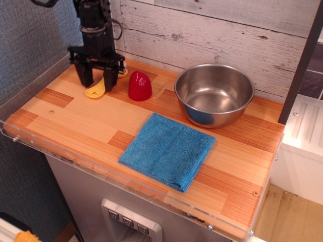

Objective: Move the brush to the left of the red object.

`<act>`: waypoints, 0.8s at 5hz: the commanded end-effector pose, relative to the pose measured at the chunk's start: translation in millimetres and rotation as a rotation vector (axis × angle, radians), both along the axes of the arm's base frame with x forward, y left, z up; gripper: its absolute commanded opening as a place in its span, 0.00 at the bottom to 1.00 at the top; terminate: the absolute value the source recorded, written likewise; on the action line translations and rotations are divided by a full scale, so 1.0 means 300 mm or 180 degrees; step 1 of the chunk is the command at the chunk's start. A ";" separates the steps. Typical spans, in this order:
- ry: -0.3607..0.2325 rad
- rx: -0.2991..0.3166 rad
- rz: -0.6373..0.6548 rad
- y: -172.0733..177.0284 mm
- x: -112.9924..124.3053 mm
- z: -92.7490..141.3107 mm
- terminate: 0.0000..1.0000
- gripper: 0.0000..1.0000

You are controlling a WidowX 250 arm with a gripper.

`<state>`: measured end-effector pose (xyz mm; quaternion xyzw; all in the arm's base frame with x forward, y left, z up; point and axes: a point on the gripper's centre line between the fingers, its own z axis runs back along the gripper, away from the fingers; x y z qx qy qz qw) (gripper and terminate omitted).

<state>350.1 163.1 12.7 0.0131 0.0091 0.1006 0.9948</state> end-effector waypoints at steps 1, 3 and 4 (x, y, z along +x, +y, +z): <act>-0.0416 0.0328 -0.0568 -0.064 -0.003 0.272 0.00 1.00; -0.0396 0.0133 -0.0430 -0.305 -0.081 0.346 0.00 1.00; -0.0326 0.0091 -0.0287 -0.383 -0.130 0.341 0.00 1.00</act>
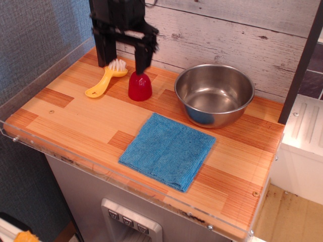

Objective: Move the brush to the left of the red object.

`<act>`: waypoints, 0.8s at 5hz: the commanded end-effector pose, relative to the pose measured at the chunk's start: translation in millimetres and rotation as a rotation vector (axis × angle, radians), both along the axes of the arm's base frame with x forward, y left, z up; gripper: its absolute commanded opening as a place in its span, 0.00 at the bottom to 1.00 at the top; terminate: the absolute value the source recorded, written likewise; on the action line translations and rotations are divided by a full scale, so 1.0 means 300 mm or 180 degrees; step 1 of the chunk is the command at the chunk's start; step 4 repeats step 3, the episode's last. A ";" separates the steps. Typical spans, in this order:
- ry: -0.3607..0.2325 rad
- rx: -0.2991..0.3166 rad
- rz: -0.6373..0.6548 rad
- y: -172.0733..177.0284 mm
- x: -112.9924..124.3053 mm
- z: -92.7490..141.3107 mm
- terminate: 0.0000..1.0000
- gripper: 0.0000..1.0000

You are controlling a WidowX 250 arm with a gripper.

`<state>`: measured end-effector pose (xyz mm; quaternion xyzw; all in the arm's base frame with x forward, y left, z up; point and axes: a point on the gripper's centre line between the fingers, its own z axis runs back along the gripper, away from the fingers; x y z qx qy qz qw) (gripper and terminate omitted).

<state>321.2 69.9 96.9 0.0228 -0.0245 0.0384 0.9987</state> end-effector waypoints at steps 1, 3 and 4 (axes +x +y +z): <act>-0.0079 -0.0072 0.0044 -0.117 -0.075 0.064 0.00 1.00; -0.0079 -0.0072 0.0044 -0.117 -0.075 0.064 1.00 1.00; -0.0079 -0.0072 0.0044 -0.117 -0.075 0.064 1.00 1.00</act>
